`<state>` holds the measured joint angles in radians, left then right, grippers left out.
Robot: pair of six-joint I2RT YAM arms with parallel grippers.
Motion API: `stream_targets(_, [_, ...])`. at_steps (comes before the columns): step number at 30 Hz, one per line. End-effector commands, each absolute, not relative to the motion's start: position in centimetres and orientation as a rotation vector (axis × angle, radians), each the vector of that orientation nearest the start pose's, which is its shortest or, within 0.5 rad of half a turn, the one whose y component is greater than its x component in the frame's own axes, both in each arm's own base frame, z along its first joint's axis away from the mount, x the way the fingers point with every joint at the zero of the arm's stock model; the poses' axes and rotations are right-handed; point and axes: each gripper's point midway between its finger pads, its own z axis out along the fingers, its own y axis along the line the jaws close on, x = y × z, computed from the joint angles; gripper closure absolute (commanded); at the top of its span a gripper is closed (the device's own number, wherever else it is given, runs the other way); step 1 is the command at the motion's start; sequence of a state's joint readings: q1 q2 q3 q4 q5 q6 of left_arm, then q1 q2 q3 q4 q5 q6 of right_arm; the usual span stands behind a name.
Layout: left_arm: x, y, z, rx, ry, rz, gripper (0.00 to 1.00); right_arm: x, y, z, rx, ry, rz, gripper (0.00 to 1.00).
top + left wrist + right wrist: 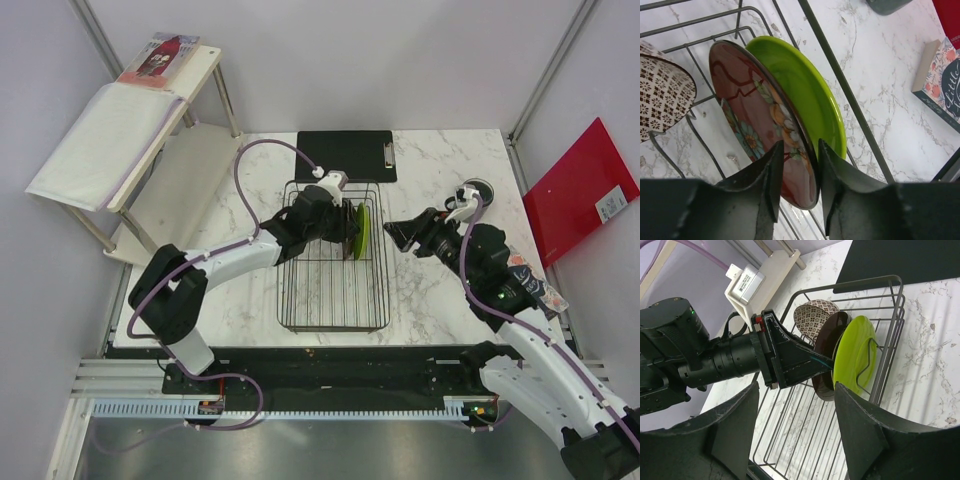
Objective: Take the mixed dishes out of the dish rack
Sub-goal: Pick up the plate from the dish rack.
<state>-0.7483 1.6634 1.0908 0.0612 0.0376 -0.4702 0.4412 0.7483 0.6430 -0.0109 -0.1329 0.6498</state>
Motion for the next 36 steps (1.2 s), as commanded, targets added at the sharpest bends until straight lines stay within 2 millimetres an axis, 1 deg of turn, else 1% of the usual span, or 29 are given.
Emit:
stream_targets(1, [34.0, -35.8, 15.7, 0.381, 2.084, -0.8, 0.64, 26.9, 17.8, 26.5, 0.073, 1.761, 0.9, 0.31])
stream_targets(2, [34.0, -35.7, 15.7, 0.38, 2.084, -0.801, 0.69, 27.0, 17.8, 26.5, 0.075, 1.762, 0.901, 0.31])
stream_targets(4, [33.8, -35.5, 15.7, 0.379, 2.084, -0.799, 0.74, 27.0, 17.8, 26.3, 0.078, 1.768, 0.902, 0.32])
stream_targets(5, [33.7, -35.4, 16.3, 0.381, 2.069, -0.808, 0.8, 27.1, 17.8, 26.3, 0.081, 1.769, 0.903, 0.32])
stream_targets(7, [33.3, -35.4, 16.9, 0.394, 2.056, -0.823, 0.87, 27.1, 17.9, 26.3, 0.078, 1.768, 0.904, 0.32])
stream_targets(8, [33.2, -35.3, 17.6, 0.399, 2.038, -0.827, 0.94, 27.1, 17.9, 26.3, 0.078, 1.768, 0.901, 0.32])
stream_targets(9, [33.1, -35.2, 18.0, 0.4, 2.03, -0.832, 0.97, 27.1, 17.8, 26.2, 0.081, 1.767, 0.899, 0.32])
stream_targets(11, [32.7, -35.1, 18.6, 0.415, 2.014, -0.844, 0.98, 27.1, 17.8, 26.2, 0.082, 1.767, 0.898, 0.32])
stream_targets(14, [32.2, -35.0, 20.7, 0.433, 1.969, -0.877, 0.98, 27.0, 17.7, 26.2, 0.084, 1.764, 0.901, 0.32])
stream_targets(17, [31.9, -34.9, 22.1, 0.442, 1.941, -0.905, 0.98, 26.8, 17.6, 26.2, 0.085, 1.762, 0.9, 0.32])
stream_targets(19, [31.5, -34.7, 23.7, 0.448, 1.912, -0.931, 0.98, 26.7, 17.6, 26.3, 0.085, 1.759, 0.901, 0.32])
stream_targets(21, [31.2, -34.7, 24.6, 0.452, 1.896, -0.952, 0.98, 26.7, 17.6, 26.4, 0.086, 1.757, 0.902, 0.32])
stream_targets(22, [30.8, -34.6, 25.5, 0.451, 1.881, -0.972, 0.98, 26.6, 17.6, 26.3, 0.086, 1.761, 0.902, 0.32])
stream_targets(24, [30.5, -34.5, 26.5, 0.445, 1.866, -0.992, 0.98, 26.5, 17.5, 26.5, 0.088, 1.756, 0.903, 0.32])
stream_targets(25, [30.2, -34.1, 27.6, 0.435, 1.842, -1.011, 0.98, 26.5, 17.5, 26.5, 0.087, 1.754, 0.904, 0.32])
stream_targets(27, [29.8, -33.7, 28.9, 0.425, 1.815, -1.036, 0.98, 26.3, 17.3, 27.2, 0.09, 1.731, 0.904, 0.32])
stream_targets(28, [29.5, -33.6, 29.9, 0.426, 1.786, -1.069, 0.98, 26.2, 17.2, 27.6, 0.089, 1.718, 0.904, 0.32])
stream_targets(29, [28.9, -33.1, 31.8, 0.426, 1.734, -1.092, 0.98, 26.0, 16.9, 27.6, 0.095, 1.724, 0.893, 0.32])
stream_targets(31, [27.8, -32.7, 33.7, 0.454, 1.668, -1.131, 0.98, 25.9, 16.5, 28.1, 0.09, 1.712, 0.874, 0.32])
stream_targets(32, [27.0, -32.1, 35.7, 0.463, 1.606, -1.145, 0.98, 25.7, 16.3, 28.5, 0.09, 1.703, 0.87, 0.32])
stream_targets(34, [25.8, -31.8, 37.5, 0.517, 1.54, -1.16, 0.98, 25.6, 16.0, 29.1, 0.093, 1.695, 0.854, 0.32])
stream_targets(36, [24.4, -31.3, 38.8, 0.574, 1.5, -1.166, 0.98, 25.4, 15.6, 29.8, 0.089, 1.686, 0.834, 0.32])
